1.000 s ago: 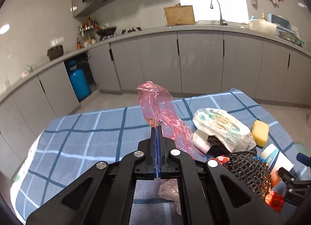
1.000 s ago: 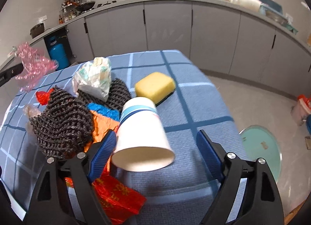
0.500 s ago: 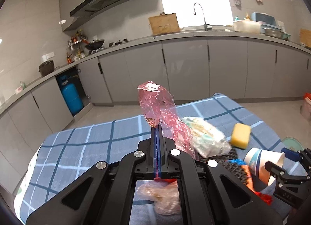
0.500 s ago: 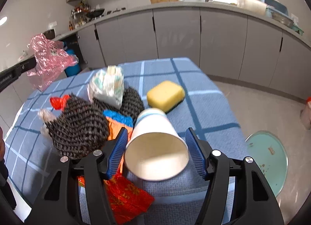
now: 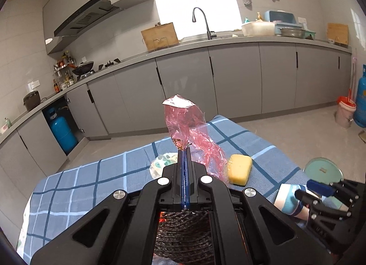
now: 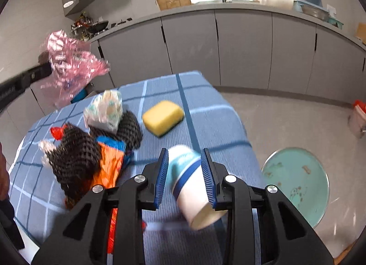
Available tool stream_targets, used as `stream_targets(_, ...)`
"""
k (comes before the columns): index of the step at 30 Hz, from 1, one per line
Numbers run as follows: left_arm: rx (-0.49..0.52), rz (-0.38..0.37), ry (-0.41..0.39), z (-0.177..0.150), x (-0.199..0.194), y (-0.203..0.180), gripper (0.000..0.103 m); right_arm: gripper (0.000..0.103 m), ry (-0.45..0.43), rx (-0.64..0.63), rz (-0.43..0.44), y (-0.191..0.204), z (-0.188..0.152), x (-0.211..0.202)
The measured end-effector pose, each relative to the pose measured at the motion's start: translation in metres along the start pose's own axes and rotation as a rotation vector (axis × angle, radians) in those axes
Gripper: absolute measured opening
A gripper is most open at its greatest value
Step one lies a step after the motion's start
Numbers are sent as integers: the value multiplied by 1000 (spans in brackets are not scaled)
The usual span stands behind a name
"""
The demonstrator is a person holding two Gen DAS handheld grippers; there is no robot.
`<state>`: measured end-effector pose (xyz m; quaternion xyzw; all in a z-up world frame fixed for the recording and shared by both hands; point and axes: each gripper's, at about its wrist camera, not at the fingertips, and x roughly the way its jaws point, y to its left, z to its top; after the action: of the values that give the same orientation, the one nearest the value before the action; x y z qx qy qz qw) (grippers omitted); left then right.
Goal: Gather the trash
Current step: 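Carry the bag and cup over the green basin and open both tools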
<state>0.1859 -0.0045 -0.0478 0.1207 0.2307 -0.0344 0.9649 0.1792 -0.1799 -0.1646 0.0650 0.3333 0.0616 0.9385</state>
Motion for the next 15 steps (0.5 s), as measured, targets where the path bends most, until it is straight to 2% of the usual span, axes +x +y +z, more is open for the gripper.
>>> stream_targets(3, -1, 2, 15, -2, 4, 2, 2, 34, -3, 7, 20, -2, 0, -2)
stream_targets(4, 0, 1, 19, -2, 5, 2, 2, 38, -2, 11, 24, -2, 0, -3)
stream_targets(6, 0, 1, 20, -2, 6, 0, 2, 75, -32, 21, 17, -4, -1, -9)
stream_targets(9, 2, -5, 36, -8, 12, -3, 2, 77, -41, 5, -9, -6, -1, -13)
stream_targets(15, 15, -36, 84, -24, 22, -13, 2, 79, 22, -101, -122, -11, -6, 3)
